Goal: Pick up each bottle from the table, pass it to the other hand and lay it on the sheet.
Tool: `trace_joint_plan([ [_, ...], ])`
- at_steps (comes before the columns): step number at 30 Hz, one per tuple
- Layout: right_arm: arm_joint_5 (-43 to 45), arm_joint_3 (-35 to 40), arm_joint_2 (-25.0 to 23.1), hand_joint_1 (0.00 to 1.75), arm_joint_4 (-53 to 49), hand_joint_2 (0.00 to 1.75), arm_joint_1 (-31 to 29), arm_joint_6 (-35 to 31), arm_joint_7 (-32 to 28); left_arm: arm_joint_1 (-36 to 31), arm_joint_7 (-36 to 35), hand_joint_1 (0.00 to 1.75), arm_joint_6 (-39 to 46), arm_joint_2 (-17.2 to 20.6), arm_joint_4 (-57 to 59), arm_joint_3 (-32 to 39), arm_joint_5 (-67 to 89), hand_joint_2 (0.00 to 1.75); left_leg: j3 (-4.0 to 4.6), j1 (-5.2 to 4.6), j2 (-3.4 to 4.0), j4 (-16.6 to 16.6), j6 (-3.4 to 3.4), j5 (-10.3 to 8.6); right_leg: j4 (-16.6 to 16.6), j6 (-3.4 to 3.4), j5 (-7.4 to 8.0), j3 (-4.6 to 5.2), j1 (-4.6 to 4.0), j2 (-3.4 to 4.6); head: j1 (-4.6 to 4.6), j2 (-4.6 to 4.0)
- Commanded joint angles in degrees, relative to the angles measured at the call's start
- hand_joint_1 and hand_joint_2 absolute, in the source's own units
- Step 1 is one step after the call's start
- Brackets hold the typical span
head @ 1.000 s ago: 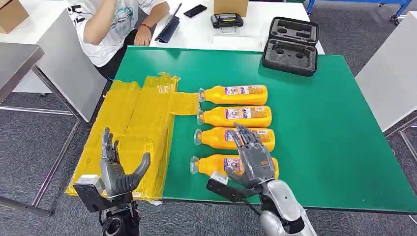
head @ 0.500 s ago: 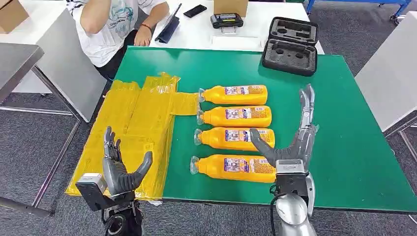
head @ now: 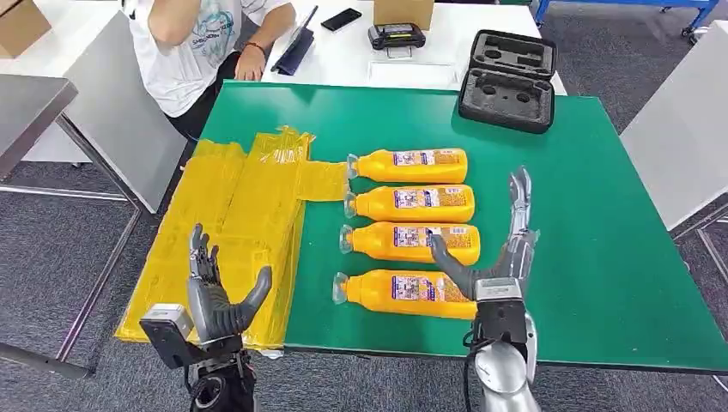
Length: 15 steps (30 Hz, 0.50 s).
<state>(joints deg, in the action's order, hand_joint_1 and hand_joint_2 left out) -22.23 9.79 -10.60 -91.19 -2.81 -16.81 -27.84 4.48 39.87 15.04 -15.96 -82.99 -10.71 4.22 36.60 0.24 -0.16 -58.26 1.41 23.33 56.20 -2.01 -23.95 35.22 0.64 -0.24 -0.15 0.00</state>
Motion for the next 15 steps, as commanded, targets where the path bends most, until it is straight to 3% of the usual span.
trace_joint_plan([
  [1,-0.1,-0.7,-0.1,0.00,6.6,1.75,-2.3,0.1,0.4,-1.4,0.1,0.00,0.1,2.3,3.8,-0.9,-0.2,1.75,-0.35,0.01,0.08,0.1,-0.06,0.09,-0.1,0.07,-0.06,-0.32,-0.01,0.08,0.00,0.00],
  [15,-0.2,-0.2,0.1,0.00,6.4,1.75,-1.4,-0.2,0.3,-1.0,0.1,0.00,0.7,2.9,3.3,-1.6,-0.5,1.75,-0.40,0.01,0.06,0.1,-0.07,0.11,-0.1,0.08,-0.09,-0.36,-0.02,0.06,0.02,0.00],
])
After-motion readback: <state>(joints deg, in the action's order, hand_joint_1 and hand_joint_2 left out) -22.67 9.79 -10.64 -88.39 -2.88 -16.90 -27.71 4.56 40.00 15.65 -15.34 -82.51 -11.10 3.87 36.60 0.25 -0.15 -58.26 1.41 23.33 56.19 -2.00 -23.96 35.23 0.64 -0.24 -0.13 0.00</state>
